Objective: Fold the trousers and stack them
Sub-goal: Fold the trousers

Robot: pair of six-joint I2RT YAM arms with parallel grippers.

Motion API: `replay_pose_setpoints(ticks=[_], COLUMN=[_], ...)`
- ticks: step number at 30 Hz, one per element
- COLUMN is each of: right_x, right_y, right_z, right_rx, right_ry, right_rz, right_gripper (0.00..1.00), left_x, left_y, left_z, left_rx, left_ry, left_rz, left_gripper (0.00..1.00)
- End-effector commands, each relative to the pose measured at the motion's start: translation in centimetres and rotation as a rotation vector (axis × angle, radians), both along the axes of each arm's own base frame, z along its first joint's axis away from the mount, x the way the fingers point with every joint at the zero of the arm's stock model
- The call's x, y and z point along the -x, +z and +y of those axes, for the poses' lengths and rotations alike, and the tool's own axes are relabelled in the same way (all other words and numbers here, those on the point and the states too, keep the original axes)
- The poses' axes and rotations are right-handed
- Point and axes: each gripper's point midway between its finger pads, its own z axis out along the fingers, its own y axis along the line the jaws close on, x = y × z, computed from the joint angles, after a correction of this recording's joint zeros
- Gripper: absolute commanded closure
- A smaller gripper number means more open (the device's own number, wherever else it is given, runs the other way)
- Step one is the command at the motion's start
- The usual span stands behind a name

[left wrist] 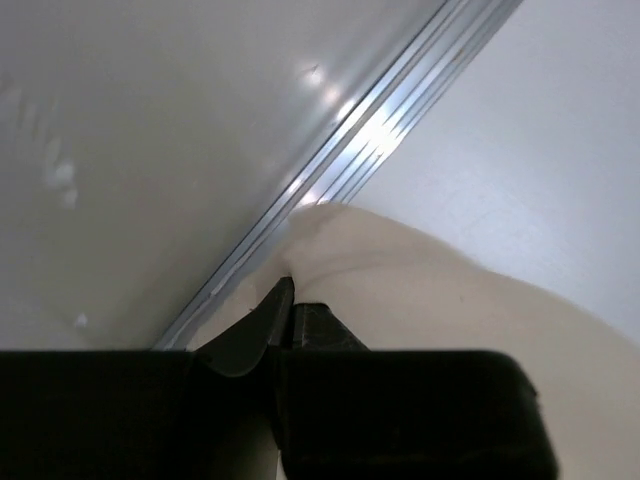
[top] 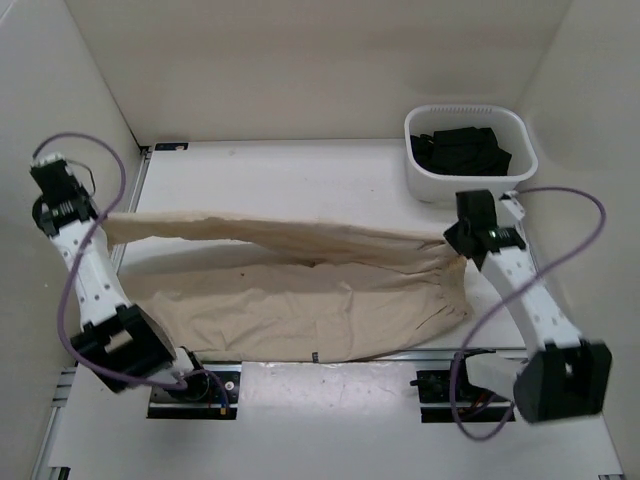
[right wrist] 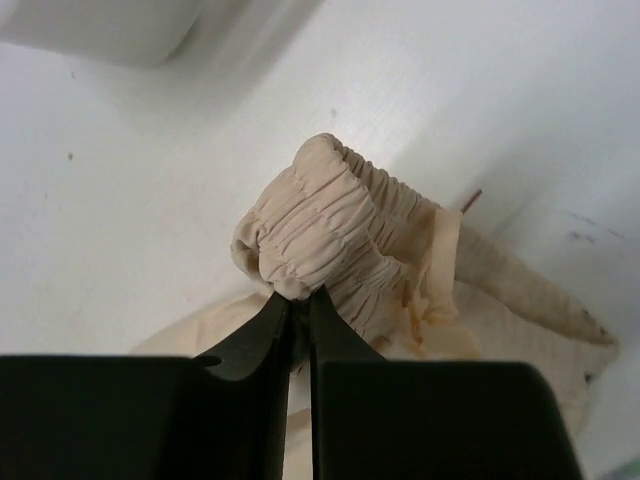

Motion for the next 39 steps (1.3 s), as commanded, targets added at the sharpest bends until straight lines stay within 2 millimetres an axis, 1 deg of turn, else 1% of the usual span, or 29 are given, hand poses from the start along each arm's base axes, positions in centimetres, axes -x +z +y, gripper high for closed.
replay_pose_setpoints(ticks=[1, 2, 3, 4, 5, 7, 8, 9, 11, 12, 14, 16, 17, 18, 20, 21, 22, 24, 25, 27, 28, 29, 31, 32, 33, 34, 35, 38, 39], right_x=[7.3, 9.0, 10.3, 11.6, 13.6, 14.6, 15.0, 15.8, 16.1, 16.4, 16.2, 15.7, 14.9, 14.3, 13.1, 12.0, 11.4, 10.9, 10.6, 11.4, 11.8, 13.0, 14.3, 14.8, 15.6, 15.8, 16.2, 17.4, 18.4], right_y=[-3.8, -3.9, -4.7, -5.5, -6.8, -7.7, -7.9, -8.7, -8.8, -8.9, -8.1, -7.3, -6.2, -5.6, -4.9, -3.3, -3.1, -2.3, -2.0, -2.6, -2.7, -4.1, -4.7, -5.0, -5.8, -5.9, -6.4, -7.7, -8.4], right_z=[-0.2, -0.3, -0.5, -0.6, -1.0, -0.8, -0.9, -1.0, -0.9, -1.1, -1.5, -1.9, -1.8, -1.9, -1.8, -1.8, -1.7, -1.0, -0.8, -0.3, 0.1, 0.1, 0.1, 0.0, -0.1, -0.2, 0.3, 0.3, -0.1], right_rx=[-0.039, -0.06, -0.069, -0.087, -0.09, -0.112, -0.125, -0.12, -0.131, -0.12, -0.092, -0.056, -0.045, -0.032, -0.018, -0.004, -0.001, -0.019, -0.031, -0.06, -0.085, -0.096, -0.11, -0.113, -0.109, -0.111, -0.133, -0.139, -0.121], right_ry=[-0.003, -0.011, -0.03, -0.063, -0.075, -0.076, -0.087, -0.089, -0.092, -0.098, -0.086, -0.08, -0.053, -0.046, -0.027, -0.016, -0.017, 0.015, 0.022, 0.031, 0.03, 0.029, 0.022, 0.014, 0.012, 0.013, 0.026, 0.019, 0.009], right_rz=[0.113, 0.102, 0.119, 0.128, 0.143, 0.131, 0.11, 0.132, 0.137, 0.15, 0.15, 0.147, 0.124, 0.113, 0.12, 0.093, 0.109, 0.118, 0.114, 0.152, 0.14, 0.183, 0.19, 0.193, 0.217, 0.207, 0.226, 0.278, 0.327], right_gripper=[1.0, 1.0, 1.0, 1.0, 1.0, 1.0, 1.0, 1.0, 1.0, 1.0, 1.0, 1.0, 1.0, 1.0, 1.0, 1.0, 1.0, 1.0, 1.0, 1.0, 1.0, 1.0, 1.0, 1.0, 1.0, 1.0, 1.0, 1.0, 1.0], left_x=[6.3, 8.4, 9.5, 10.7, 11.9, 12.8, 13.6, 13.6, 13.5, 13.4, 12.5, 10.6, 9.9, 8.4, 7.0, 6.0, 5.3, 4.9, 4.9, 5.8, 7.2, 8.4, 10.8, 12.3, 13.3, 14.2, 16.1, 18.3, 18.6], left_y=[-2.2, -6.6, -7.8, -8.0, -10.2, -11.5, -12.8, -13.0, -13.4, -13.2, -12.2, -9.6, -8.6, -6.0, -3.5, -2.7, 0.0, 1.4, 1.1, -0.9, -3.8, -5.2, -7.1, -10.4, -11.5, -12.7, -14.7, -16.2, -16.7], left_z=[0.5, -0.4, -0.6, -0.8, -0.9, -1.0, -1.2, -0.9, -0.6, -0.4, 0.3, 1.1, 1.5, 2.3, 3.2, 3.5, 4.2, 4.5, 4.5, 3.9, 2.9, 2.9, 2.6, 1.9, 1.8, 1.7, 1.7, 2.3, 2.1], left_rx=[-0.041, 0.008, 0.016, 0.007, 0.042, 0.057, 0.08, 0.075, 0.077, 0.074, 0.052, 0.033, 0.027, 0.007, -0.017, -0.019, -0.058, -0.077, -0.076, -0.054, -0.024, -0.018, -0.013, 0.034, 0.044, 0.064, 0.094, 0.111, 0.127], left_ry=[0.125, 0.138, 0.155, 0.174, 0.19, 0.205, 0.214, 0.223, 0.226, 0.228, 0.218, 0.182, 0.168, 0.144, 0.124, 0.105, 0.102, 0.1, 0.1, 0.113, 0.128, 0.156, 0.203, 0.226, 0.255, 0.277, 0.33, 0.406, 0.408], left_rz=[-0.001, 0.074, 0.086, 0.071, 0.084, 0.081, 0.088, 0.081, 0.071, 0.058, 0.018, -0.047, -0.068, -0.116, -0.16, -0.172, -0.215, -0.235, -0.234, -0.201, -0.155, -0.139, -0.129, -0.078, -0.057, -0.037, 0.001, 0.013, 0.014], left_gripper=[0.86, 0.86, 0.86, 0.86, 0.86, 0.86, 0.86, 0.86, 0.86, 0.86, 0.86, 0.86, 0.86, 0.86, 0.86, 0.86, 0.86, 0.86, 0.86, 0.86, 0.86, 0.86, 0.86, 0.86, 0.86, 0.86, 0.86, 0.86, 0.86])
